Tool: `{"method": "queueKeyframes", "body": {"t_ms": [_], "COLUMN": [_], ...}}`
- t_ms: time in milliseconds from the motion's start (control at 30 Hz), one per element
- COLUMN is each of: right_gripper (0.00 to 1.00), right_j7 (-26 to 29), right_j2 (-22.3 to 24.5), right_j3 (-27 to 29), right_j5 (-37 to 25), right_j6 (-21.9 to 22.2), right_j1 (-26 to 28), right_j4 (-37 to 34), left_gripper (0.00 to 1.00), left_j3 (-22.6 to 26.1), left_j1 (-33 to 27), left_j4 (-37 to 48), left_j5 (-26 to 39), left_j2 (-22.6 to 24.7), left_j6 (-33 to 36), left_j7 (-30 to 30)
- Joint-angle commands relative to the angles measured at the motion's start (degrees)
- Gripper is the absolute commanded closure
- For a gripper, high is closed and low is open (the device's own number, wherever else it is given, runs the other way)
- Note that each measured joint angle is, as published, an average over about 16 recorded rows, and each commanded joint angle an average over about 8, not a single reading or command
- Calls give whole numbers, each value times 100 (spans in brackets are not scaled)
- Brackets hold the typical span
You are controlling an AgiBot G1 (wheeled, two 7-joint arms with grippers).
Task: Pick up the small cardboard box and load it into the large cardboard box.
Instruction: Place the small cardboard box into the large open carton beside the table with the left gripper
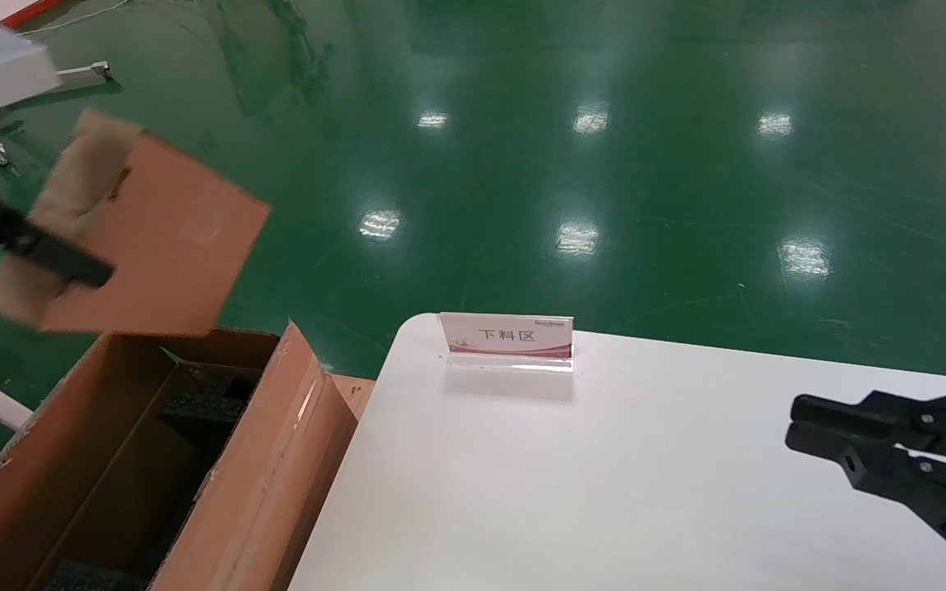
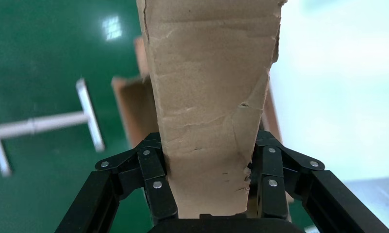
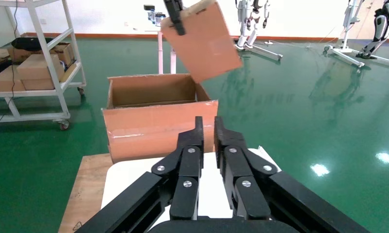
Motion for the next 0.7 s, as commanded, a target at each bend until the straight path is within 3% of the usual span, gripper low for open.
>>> {"method": "queueKeyframes", "body": {"t_ms": [33,167,300,700], "right_gripper": [0,0,0,0], "right_j7": [0,0,0,0], "right_j2": [0,0,0,0], "right_j3": [0,0,0,0], "right_j5": [0,0,0,0], "right_j6": [0,0,0,0], "right_j1": [0,0,0,0], "right_j4": [0,0,0,0], "left_gripper": [100,100,100,100], "left_j3": [519,1654,2427,3402], "left_j1": [-312,-735,-914,-756], "left_j4": [12,157,324,868], "left_j5": [-160,-607,-920,-1496], "left_j2": [63,348,513,502], "left_j6": [0,0,0,1], "left_j7": [-2,-25,-18,300]}}
